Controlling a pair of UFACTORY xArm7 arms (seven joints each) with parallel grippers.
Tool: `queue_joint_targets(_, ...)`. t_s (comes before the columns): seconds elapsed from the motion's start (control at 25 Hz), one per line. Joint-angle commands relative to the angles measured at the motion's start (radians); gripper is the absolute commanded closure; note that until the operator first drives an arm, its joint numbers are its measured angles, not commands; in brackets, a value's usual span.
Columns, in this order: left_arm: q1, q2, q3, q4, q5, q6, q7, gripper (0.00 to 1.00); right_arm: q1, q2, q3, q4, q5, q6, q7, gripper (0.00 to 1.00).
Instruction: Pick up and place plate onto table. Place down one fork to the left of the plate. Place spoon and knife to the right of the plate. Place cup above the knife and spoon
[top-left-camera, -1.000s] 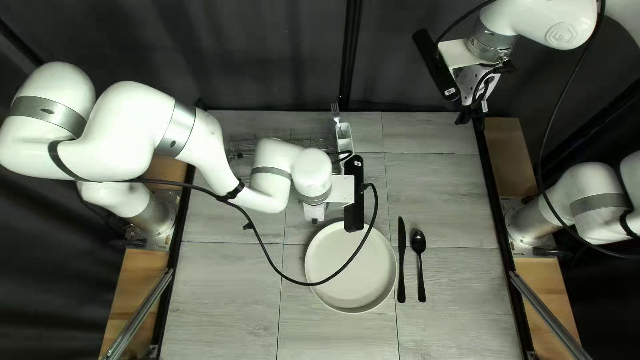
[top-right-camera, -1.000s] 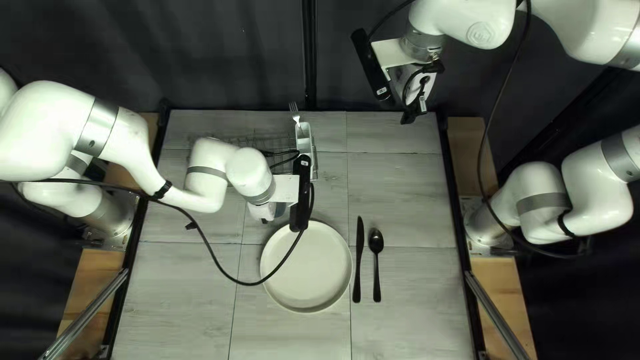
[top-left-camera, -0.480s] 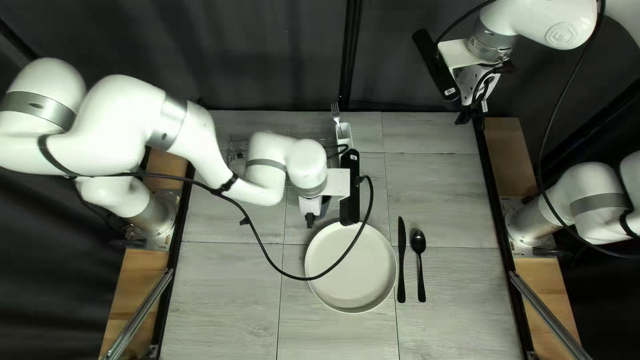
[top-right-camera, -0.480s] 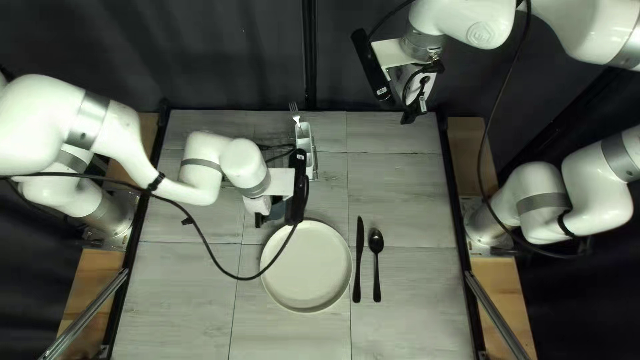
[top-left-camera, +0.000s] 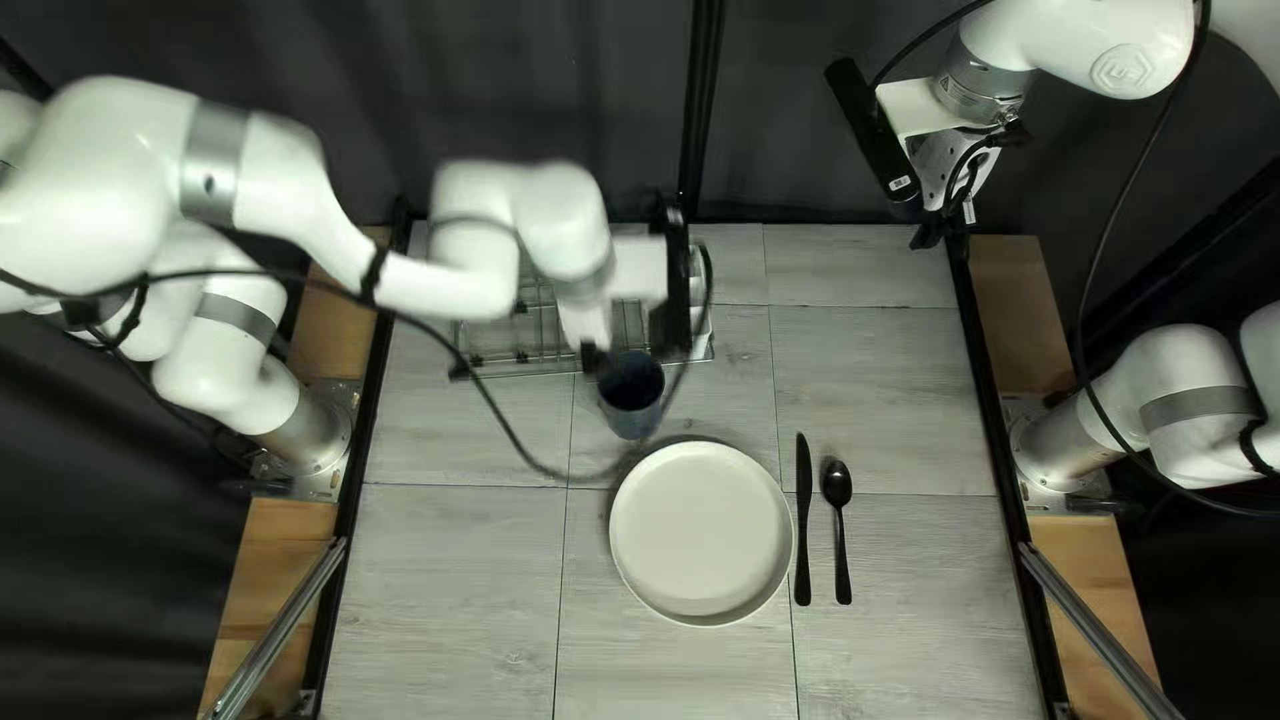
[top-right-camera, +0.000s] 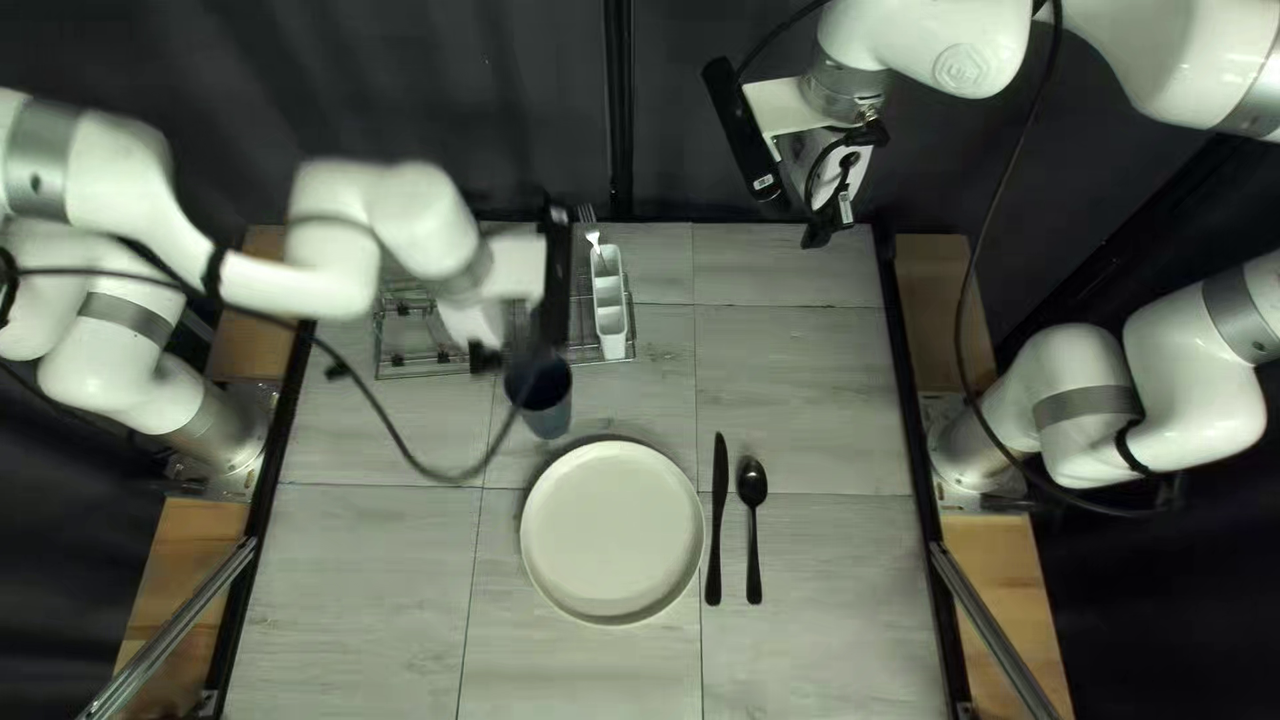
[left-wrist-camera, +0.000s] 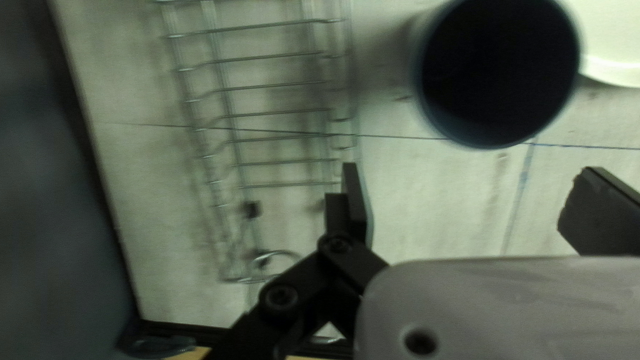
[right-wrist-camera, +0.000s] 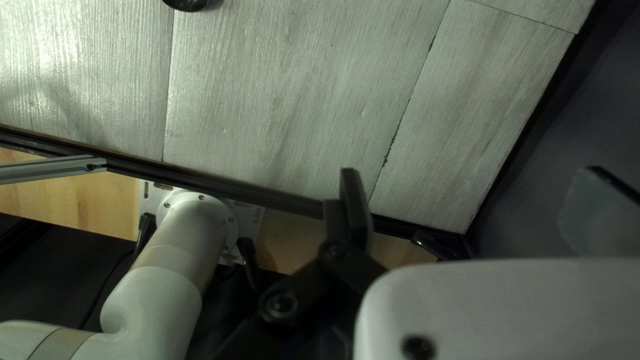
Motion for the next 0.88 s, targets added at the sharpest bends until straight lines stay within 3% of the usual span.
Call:
queue_joint_targets(0.04,0.012,0.015,0.031,0.024,-0.018,-0.005,0.046,0.00,0.000,0.000,0.000,0.000,0.000,0.000,0.000,0.00)
queue_joint_targets(0.2,0.011,0.023,0.028,0.034,-0.028,0.008,0.028,0.00,0.000,0.000,0.000,0.000,0.000,0.000,0.000,0.00)
queue_joint_targets(0.36,0.017,0.128,0.053,0.133,-0.053,0.032,0.065,0.00,0.000,0.000,0.000,0.000,0.000,0.000,0.000,0.00)
queue_joint_targets(0.52,0.076,0.257,0.114,0.203,-0.185,-0.042,0.241,0.00,0.000,0.000,0.000,0.000,0.000,0.000,0.000,0.00)
queue_joint_targets(0.88,0.167,0.418,0.110,0.257,-0.413,-0.168,0.437,0.00,0.000,0.000,0.000,0.000,0.000,0.000,0.000,0.00)
